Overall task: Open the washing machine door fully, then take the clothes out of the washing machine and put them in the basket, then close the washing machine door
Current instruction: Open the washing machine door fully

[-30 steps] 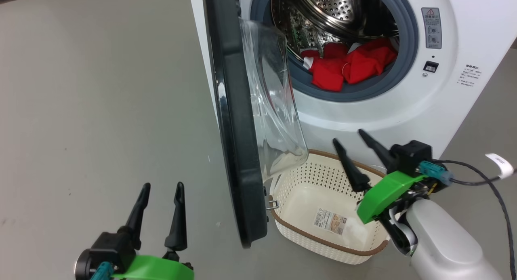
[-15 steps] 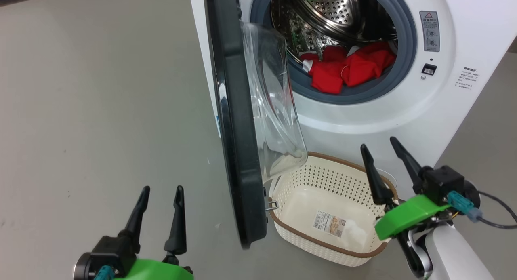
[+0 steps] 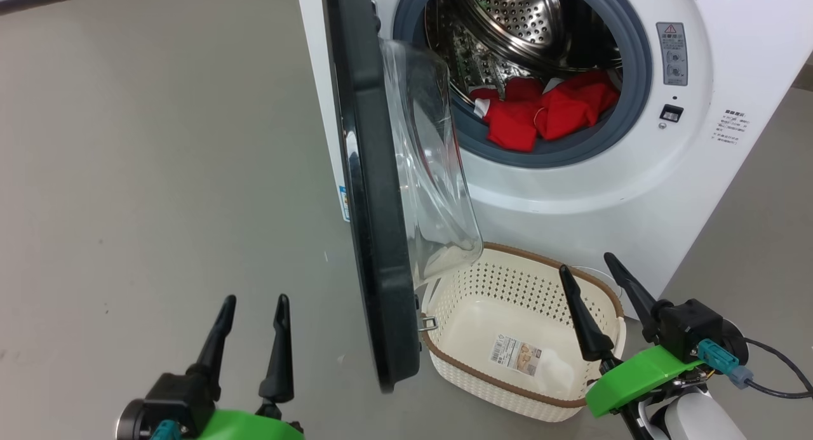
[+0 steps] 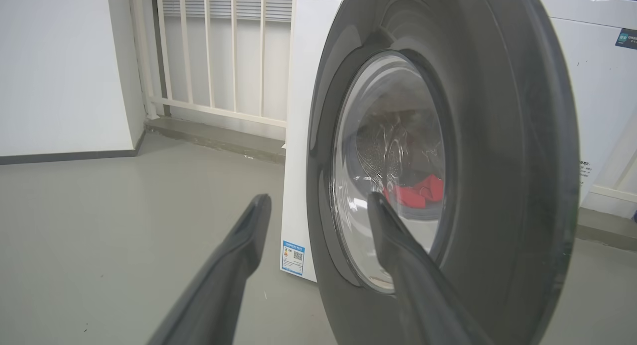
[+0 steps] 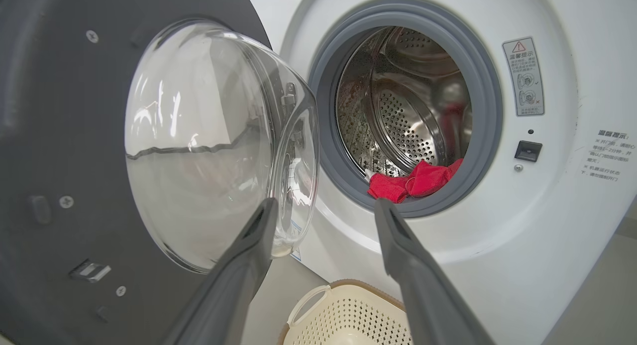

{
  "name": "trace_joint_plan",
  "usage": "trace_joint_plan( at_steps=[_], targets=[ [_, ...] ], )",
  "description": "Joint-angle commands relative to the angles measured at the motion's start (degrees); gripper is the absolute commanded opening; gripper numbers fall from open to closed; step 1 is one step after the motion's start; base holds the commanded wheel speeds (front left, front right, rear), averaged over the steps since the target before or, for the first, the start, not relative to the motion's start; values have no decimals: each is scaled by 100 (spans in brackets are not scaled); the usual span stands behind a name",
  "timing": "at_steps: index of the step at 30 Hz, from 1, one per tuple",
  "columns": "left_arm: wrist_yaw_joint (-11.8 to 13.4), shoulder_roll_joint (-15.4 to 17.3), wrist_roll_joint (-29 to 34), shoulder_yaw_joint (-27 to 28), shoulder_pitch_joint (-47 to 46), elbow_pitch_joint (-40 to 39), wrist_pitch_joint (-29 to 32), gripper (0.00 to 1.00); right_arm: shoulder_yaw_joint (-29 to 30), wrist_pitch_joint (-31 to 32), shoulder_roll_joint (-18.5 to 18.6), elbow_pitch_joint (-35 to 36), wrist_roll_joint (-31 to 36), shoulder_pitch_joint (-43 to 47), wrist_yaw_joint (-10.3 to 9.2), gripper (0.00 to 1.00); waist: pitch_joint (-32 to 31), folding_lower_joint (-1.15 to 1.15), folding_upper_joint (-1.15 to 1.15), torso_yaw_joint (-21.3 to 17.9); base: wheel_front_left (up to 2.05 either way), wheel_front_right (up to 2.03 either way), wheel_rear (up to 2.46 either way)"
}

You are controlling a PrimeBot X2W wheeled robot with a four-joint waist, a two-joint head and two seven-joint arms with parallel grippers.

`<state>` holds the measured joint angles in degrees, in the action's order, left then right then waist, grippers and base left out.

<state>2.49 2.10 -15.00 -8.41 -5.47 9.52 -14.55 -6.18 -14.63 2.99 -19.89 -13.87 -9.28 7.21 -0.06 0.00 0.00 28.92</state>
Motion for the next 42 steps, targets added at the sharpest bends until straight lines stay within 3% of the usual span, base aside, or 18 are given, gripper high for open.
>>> trace_joint_plan(
  at_steps=[1, 7, 8, 10, 11, 19, 28, 36, 42],
  targets=[
    [15, 77, 60, 185, -29, -164, -45, 100, -136, -37, -11, 171, 28, -59, 28, 100, -1, 0, 0, -1, 0, 0, 0],
    [-49, 78, 87, 157, -16, -51, -45, 97, -265, -37, -11, 157, -163, -4, 28, 100, 0, 0, 0, -3, 0, 0, 0],
    [-59, 78, 86, 159, -21, -36, -45, 74, -287, -37, -11, 149, -177, -9, 28, 100, 1, 0, 0, -3, 0, 0, 0],
    [-77, 78, 81, 166, -31, -10, -45, 40, -307, -37, -11, 133, -192, -22, 28, 100, 5, 0, 0, -2, 0, 0, 0],
    [-83, 78, 80, 169, -37, 3, -45, 0, -310, -37, -11, 131, -196, -30, 28, 100, 8, 0, 0, -1, 0, 0, 0],
    [-60, 96, 214, 205, -143, -224, -45, 0, -326, -37, -11, 118, -256, -55, 28, 100, -2, 0, 0, -4, 0, 0, 0],
    [-62, 173, 555, 121, -643, -1341, -41, 0, -305, -37, -11, 117, -268, -76, 28, 100, -1, 0, 0, -21, 0, 0, 0],
    [-189, 181, 633, -291, -916, -2166, 226, 0, -373, -37, -11, 126, -290, -116, 28, 100, 10, 0, 0, -133, 0, 0, 0],
    [-353, 138, 503, -806, -1044, -2302, 422, 0, -366, -37, -11, 157, -283, -131, 28, 100, 51, 0, 0, -216, 0, 0, 0]
  ],
)
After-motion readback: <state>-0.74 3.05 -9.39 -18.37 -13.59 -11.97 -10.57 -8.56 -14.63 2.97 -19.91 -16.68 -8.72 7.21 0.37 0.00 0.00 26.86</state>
